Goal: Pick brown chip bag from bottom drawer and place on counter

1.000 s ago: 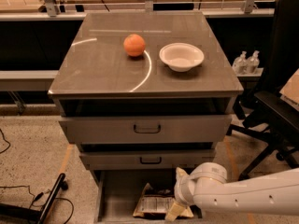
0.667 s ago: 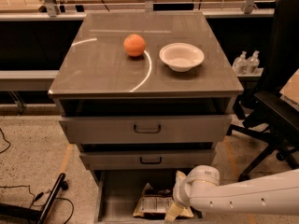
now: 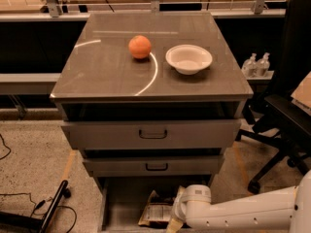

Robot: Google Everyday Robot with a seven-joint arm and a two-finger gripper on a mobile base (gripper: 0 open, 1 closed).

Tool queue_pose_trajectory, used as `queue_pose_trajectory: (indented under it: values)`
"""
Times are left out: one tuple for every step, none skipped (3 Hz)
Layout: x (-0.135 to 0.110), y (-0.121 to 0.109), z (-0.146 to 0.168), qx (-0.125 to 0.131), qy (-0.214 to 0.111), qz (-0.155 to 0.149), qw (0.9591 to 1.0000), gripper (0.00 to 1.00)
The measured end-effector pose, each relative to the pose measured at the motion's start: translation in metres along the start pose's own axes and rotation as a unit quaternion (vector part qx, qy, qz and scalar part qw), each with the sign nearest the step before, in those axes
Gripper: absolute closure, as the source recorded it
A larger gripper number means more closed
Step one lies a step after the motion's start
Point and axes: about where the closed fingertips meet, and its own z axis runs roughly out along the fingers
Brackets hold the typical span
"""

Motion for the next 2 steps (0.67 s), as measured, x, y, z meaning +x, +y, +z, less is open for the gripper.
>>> queue_pose_trajectory:
  values:
    - [-0.004, 0.004, 0.027, 0.009, -0.013, -0.001, 0.9999, 0.0]
    - [-0.011, 0.004, 0.045, 0.017, -0.034, 0.0, 0.9993, 0.0]
